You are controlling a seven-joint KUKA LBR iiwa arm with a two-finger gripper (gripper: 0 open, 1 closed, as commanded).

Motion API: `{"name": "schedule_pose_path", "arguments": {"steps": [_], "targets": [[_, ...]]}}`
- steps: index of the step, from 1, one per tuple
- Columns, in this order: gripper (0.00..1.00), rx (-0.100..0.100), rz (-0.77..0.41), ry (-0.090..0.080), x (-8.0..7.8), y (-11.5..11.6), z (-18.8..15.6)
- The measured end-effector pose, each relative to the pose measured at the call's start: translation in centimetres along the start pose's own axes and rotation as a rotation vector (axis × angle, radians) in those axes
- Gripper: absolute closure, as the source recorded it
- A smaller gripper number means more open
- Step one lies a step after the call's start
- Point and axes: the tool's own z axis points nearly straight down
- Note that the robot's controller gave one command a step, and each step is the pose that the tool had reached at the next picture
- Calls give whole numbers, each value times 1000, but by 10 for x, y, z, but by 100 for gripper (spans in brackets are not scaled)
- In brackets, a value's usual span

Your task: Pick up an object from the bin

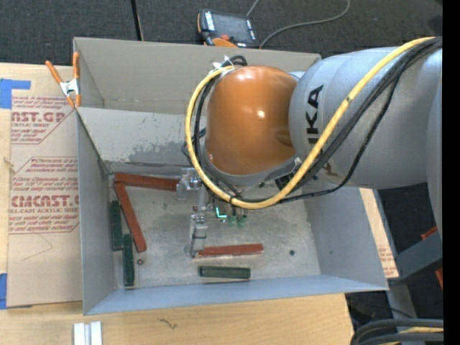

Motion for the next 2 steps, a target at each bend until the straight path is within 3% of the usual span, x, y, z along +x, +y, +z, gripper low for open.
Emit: {"name": "schedule_pose_path", "arguments": {"steps": [1, 2], "targets": [[0, 1, -61, -1, -9, -94, 161], [0, -1, -15, -6, 15, -90, 127]]}}
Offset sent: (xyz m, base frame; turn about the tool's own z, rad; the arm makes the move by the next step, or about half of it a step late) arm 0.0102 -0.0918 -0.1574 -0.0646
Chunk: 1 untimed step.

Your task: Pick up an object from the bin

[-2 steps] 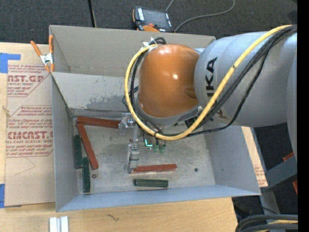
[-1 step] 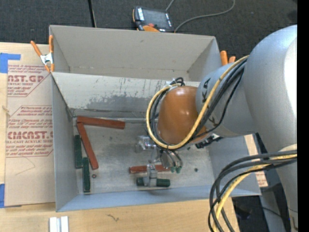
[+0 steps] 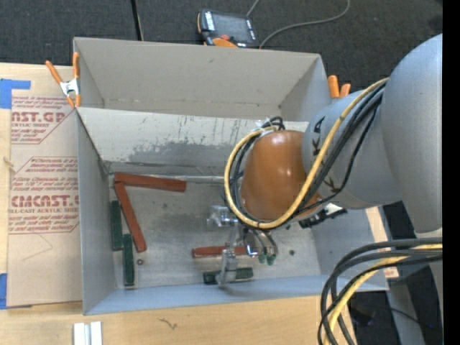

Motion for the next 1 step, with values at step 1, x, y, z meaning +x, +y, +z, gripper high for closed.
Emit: {"name": "schedule_pose_path", "arguments": {"steps": [1], "targets": [[0, 0, 74, 1, 3, -7, 1]]}}
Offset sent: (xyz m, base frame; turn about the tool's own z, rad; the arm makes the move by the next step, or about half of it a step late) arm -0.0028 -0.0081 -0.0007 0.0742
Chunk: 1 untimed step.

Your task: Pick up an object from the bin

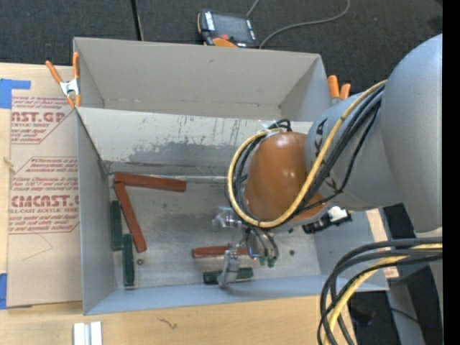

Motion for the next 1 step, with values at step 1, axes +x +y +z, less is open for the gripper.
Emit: {"name": "schedule_pose_path", "arguments": {"steps": [1], "targets": [[0, 0, 110, 2, -2, 0, 30]]}}
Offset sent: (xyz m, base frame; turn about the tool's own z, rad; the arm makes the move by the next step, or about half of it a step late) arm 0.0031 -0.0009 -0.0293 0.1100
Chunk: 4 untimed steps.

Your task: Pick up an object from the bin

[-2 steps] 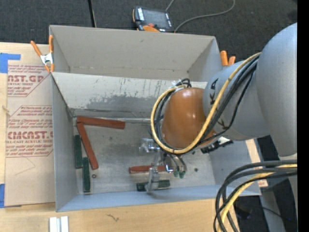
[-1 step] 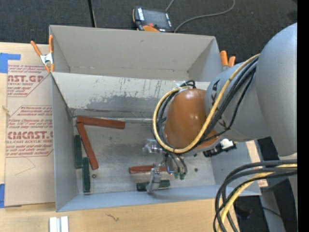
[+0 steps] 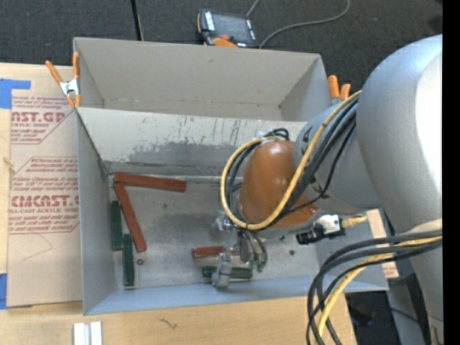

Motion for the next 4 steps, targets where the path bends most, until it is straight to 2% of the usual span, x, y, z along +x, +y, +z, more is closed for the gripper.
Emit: {"name": "schedule_pose_path", "arguments": {"steps": [1, 2, 4], "targets": [[0, 0, 0, -1, 0, 1, 0], [100, -3, 0, -9, -1, 1, -3], [100, -2, -1, -9, -3, 3, -119]]}}
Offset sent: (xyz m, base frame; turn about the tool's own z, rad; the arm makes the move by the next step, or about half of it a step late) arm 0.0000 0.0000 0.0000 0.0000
